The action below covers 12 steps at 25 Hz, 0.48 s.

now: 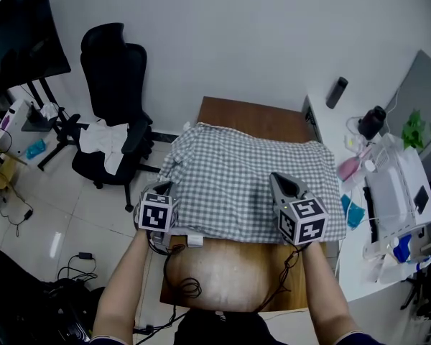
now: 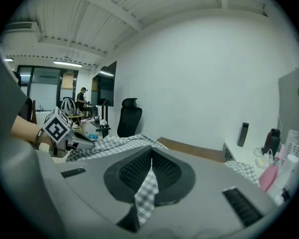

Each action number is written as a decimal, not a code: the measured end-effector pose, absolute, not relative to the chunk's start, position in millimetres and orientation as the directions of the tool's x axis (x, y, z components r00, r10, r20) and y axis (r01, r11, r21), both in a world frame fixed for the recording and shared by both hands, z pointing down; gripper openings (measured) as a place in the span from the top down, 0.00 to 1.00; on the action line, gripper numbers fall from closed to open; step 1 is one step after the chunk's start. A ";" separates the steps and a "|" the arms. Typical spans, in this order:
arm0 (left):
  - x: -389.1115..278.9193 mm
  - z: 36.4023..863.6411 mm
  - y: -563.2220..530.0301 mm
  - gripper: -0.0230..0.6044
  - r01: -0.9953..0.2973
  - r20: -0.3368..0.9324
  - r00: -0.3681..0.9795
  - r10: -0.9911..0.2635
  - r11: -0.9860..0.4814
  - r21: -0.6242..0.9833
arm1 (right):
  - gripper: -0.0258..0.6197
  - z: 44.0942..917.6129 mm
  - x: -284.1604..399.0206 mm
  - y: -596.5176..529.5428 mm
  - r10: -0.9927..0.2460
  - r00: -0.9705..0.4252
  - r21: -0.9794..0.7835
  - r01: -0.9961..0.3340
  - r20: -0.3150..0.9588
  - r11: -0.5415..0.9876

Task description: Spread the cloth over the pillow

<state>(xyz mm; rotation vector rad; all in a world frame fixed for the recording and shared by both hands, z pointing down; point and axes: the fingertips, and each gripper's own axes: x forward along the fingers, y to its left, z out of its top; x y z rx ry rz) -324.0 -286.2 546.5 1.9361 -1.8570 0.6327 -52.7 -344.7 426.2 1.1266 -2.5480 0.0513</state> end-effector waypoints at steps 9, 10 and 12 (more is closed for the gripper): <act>-422.2 557.0 -274.3 0.94 -0.986 0.581 -0.143 -0.801 0.164 -0.016 | 0.96 420.8 -60.4 -338.7 -0.712 -0.619 0.121 -0.721 0.331 0.683; -429.8 560.9 -274.5 0.94 -0.984 0.593 -0.149 -0.791 0.176 -0.012 | 0.96 420.0 -61.0 -337.8 -0.713 -0.618 0.124 -0.721 0.331 0.682; -439.2 572.9 -275.2 0.93 -0.982 0.631 -0.152 -0.761 0.190 -0.007 | 0.96 418.3 -61.3 -336.1 -0.717 -0.613 0.128 -0.724 0.332 0.678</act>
